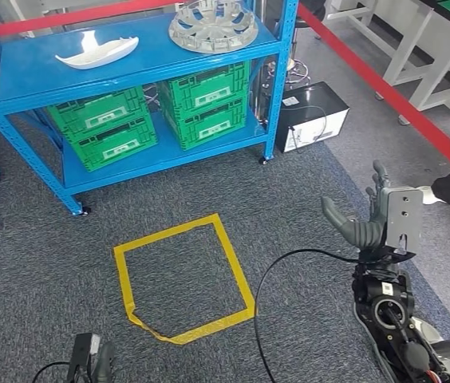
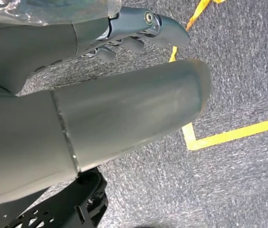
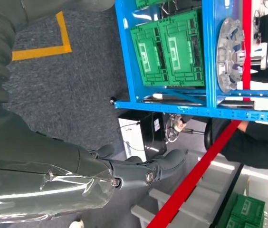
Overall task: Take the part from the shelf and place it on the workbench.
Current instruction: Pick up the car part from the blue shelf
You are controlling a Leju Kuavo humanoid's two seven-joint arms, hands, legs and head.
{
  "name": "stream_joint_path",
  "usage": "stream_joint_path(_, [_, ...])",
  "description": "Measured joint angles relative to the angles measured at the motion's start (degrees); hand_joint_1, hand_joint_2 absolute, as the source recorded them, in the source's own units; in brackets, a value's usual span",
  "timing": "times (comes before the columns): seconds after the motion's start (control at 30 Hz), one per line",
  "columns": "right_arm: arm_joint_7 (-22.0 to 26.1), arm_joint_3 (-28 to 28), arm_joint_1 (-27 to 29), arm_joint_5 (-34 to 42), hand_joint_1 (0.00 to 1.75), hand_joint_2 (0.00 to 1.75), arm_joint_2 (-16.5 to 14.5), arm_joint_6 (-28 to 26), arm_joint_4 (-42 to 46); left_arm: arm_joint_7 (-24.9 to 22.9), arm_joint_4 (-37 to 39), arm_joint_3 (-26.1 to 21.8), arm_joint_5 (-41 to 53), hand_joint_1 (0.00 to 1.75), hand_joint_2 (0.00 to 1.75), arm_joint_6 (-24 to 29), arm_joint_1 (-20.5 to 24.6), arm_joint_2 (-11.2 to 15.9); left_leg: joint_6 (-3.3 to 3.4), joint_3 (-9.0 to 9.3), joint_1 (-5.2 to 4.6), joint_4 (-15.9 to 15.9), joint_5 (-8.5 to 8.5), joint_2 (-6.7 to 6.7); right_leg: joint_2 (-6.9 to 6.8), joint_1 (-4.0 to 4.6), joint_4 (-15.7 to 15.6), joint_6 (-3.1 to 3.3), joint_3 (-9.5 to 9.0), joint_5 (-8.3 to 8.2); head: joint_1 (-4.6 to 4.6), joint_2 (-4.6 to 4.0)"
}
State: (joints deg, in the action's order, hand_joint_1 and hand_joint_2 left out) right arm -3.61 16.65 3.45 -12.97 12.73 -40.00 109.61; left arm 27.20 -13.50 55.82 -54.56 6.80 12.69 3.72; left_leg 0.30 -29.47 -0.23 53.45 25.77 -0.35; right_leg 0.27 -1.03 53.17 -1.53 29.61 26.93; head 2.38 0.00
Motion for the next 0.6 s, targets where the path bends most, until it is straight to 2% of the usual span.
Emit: stream_joint_path(0.6, [0.0,-0.8,0.3,2.7,0.0,1.75,0.2,0.0,0.1,-2.0,-0.1,-0.1,0.9,0.0,0.0,0.5,-1.8,0.0,0.05,-0.03,-0.07,0.1,0.06,-0.01,0.0,-0.09,-0.1,-0.03,-0.01,-0.02,-0.01,-0.01])
